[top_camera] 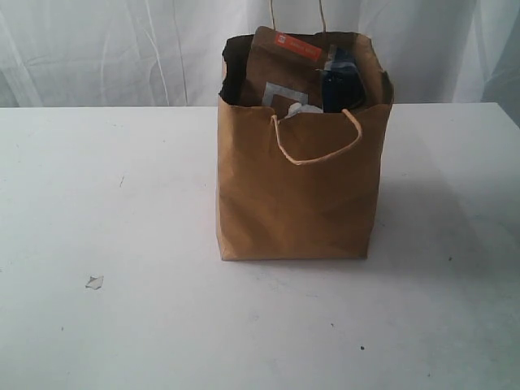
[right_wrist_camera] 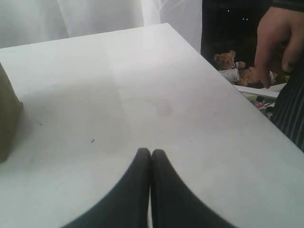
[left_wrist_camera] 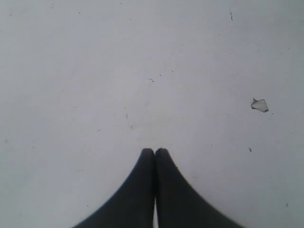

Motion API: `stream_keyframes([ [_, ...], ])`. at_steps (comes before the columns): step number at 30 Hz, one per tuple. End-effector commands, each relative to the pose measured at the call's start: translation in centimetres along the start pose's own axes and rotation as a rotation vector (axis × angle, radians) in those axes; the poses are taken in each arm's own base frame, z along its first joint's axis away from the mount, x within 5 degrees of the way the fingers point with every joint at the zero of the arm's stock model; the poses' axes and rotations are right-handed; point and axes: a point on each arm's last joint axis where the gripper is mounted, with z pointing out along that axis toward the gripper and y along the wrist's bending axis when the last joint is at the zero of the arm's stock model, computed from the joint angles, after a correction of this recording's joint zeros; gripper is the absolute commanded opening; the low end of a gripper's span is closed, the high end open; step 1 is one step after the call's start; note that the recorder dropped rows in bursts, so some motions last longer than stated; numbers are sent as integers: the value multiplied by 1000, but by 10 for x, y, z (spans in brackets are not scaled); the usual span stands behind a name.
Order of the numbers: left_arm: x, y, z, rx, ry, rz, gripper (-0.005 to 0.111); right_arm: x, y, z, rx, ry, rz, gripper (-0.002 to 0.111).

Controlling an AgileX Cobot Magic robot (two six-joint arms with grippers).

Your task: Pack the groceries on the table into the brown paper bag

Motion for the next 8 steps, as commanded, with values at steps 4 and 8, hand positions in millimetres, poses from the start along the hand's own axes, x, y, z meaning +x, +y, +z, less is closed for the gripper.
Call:
stream_keyframes([
  [4, 5, 1, 1, -4, 34, 5, 0, 0, 0, 0, 4, -8, -9, 0],
  [8, 5, 1, 1, -4, 34, 5, 0, 0, 0, 0, 5, -10, -10, 0],
])
